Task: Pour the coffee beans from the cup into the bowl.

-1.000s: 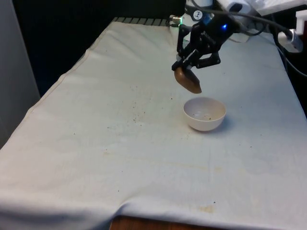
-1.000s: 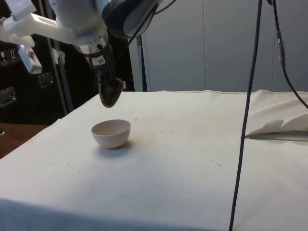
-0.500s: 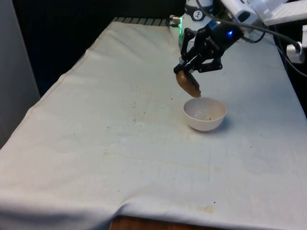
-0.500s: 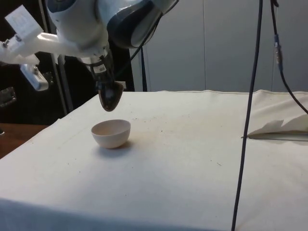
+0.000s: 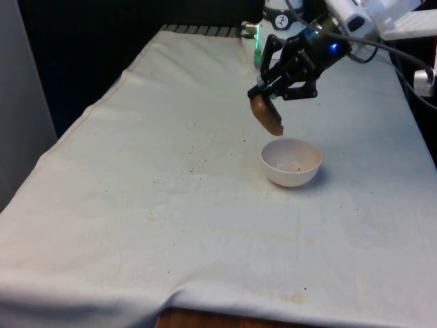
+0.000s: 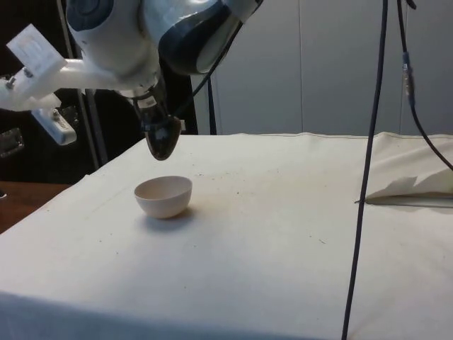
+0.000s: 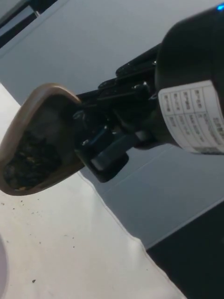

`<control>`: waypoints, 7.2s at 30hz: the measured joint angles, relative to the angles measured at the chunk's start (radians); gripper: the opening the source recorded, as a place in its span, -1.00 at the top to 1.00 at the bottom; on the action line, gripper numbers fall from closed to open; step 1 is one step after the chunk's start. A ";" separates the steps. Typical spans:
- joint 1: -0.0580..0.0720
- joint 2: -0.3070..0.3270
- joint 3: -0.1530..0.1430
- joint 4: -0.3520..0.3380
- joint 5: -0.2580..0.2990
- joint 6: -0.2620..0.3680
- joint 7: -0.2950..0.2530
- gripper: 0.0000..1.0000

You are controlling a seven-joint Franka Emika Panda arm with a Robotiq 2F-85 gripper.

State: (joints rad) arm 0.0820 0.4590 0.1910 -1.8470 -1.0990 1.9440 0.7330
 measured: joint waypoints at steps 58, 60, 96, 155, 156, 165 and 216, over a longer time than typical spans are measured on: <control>0.002 0.017 0.115 -0.101 -0.324 -0.095 0.158 0.98; 0.002 0.018 0.117 -0.105 -0.335 -0.095 0.161 0.98; 0.003 0.011 0.178 -0.186 -0.508 -0.206 0.190 0.98; 0.003 0.109 0.246 -0.227 -0.769 -0.517 0.189 0.98; 0.003 0.110 0.247 -0.227 -0.774 -0.522 0.187 0.98; 0.003 0.127 0.262 -0.229 -0.812 -0.579 0.176 0.98; 0.003 0.166 0.298 -0.233 -0.851 -0.727 0.188 0.98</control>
State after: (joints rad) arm 0.0850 0.6250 0.4890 -2.0800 -1.9500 1.2170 0.9210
